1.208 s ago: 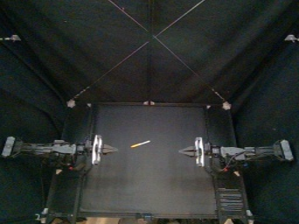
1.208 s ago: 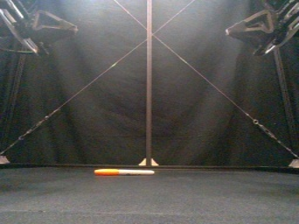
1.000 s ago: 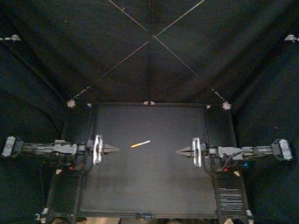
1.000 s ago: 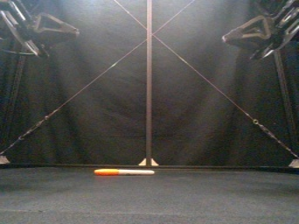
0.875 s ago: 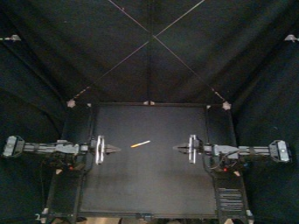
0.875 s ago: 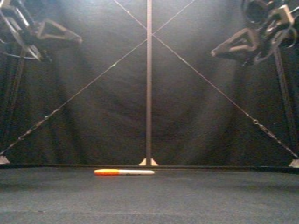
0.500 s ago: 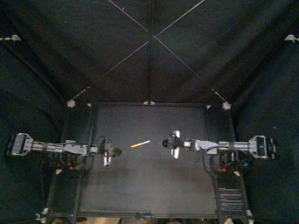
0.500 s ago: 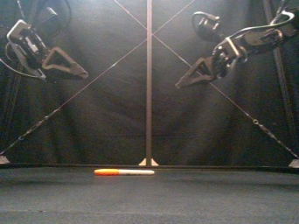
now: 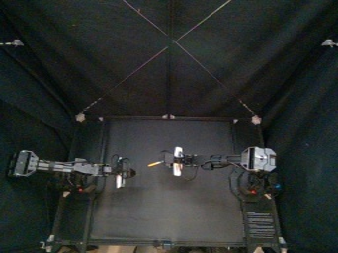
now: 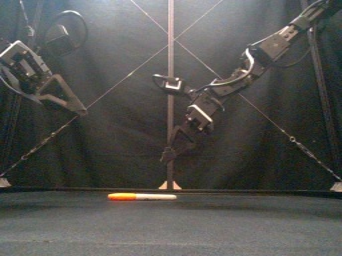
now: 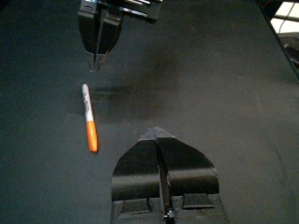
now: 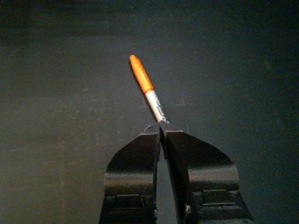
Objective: Uncap the pen
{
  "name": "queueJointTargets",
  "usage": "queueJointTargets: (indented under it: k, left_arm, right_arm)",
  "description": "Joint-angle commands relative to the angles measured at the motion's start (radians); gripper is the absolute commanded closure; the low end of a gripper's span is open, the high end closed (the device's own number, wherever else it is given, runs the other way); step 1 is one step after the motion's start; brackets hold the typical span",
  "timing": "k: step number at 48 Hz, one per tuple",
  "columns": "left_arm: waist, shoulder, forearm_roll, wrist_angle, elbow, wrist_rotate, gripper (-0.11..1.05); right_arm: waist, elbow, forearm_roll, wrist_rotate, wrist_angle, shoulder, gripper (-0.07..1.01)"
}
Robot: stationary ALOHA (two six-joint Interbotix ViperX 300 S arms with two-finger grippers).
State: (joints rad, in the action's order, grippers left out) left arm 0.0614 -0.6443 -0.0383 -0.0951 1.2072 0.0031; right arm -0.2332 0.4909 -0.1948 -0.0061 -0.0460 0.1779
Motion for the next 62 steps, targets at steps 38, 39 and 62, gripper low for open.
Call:
queueJointTargets:
  k: [38, 39, 62]
  left_arm:
    - [0.058, -0.002, 0.003, 0.025, 0.002, 0.0061, 0.82]
    - [0.058, -0.002, 0.003, 0.025, 0.002, 0.0061, 0.82]
    - [0.087, 0.000, 0.005, 0.014, -0.014, 0.0046, 0.69]
  right_arm:
    - [-0.058, -0.252, 0.098, -0.002, -0.311, 0.192, 0.07]
    - [-0.058, -0.250, 0.101, -0.003, -0.314, 0.193, 0.07]
    - [-0.049, -0.210, 0.117, -0.005, -0.344, 0.178, 0.42]
